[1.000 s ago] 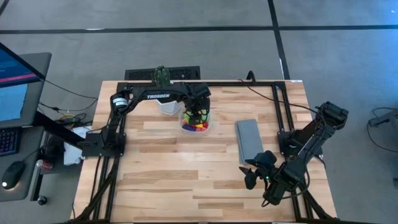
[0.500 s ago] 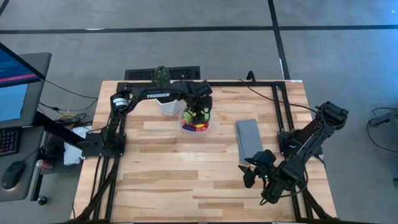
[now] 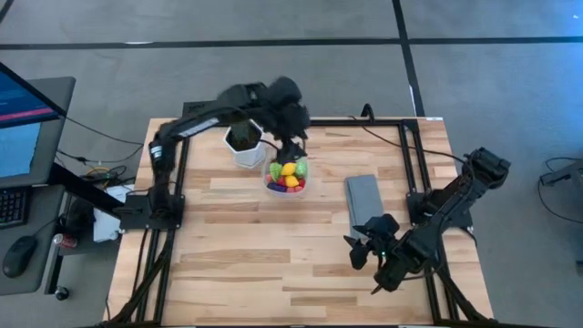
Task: Pick and placing Produce into tupperware
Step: Return to Home Position
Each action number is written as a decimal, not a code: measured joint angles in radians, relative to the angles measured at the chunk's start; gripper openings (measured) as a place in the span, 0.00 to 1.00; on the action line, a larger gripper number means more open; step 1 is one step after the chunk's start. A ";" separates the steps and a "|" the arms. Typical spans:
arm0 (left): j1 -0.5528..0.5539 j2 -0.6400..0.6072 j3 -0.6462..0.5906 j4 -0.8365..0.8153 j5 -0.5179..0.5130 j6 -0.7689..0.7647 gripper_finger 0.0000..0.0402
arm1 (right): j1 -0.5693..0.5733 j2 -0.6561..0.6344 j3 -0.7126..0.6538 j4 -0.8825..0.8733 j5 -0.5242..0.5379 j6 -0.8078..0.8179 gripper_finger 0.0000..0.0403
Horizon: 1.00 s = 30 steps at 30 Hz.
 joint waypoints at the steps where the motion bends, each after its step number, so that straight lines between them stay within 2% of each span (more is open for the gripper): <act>1: -0.005 -0.021 0.021 -0.002 0.000 -0.002 0.68 | -0.010 -0.004 0.000 0.006 0.000 -0.022 0.65; 6: -0.027 -0.132 0.068 -0.008 -0.045 -0.019 0.68 | -0.074 -0.041 0.000 0.003 -0.002 -0.062 0.65; 16: -0.096 -0.344 0.069 -0.167 -0.296 -0.125 0.68 | -0.208 -0.127 0.000 0.000 -0.005 -0.222 0.65; 22: -0.180 -0.448 0.069 -0.250 -0.395 -0.158 0.68 | -0.323 -0.132 0.000 -0.018 -0.005 -0.227 0.65; 26: -0.240 -0.513 0.069 -0.272 -0.482 -0.177 0.68 | -0.387 -0.140 0.006 0.040 -0.037 -0.234 0.65; 28: -0.267 -0.544 0.069 -0.283 -0.511 -0.177 0.68 | -0.409 -0.151 0.023 0.088 -0.062 -0.333 0.65; 30: -0.291 -0.572 0.069 -0.292 -0.529 -0.177 0.68 | -0.424 -0.162 0.037 0.162 -0.092 -0.519 0.65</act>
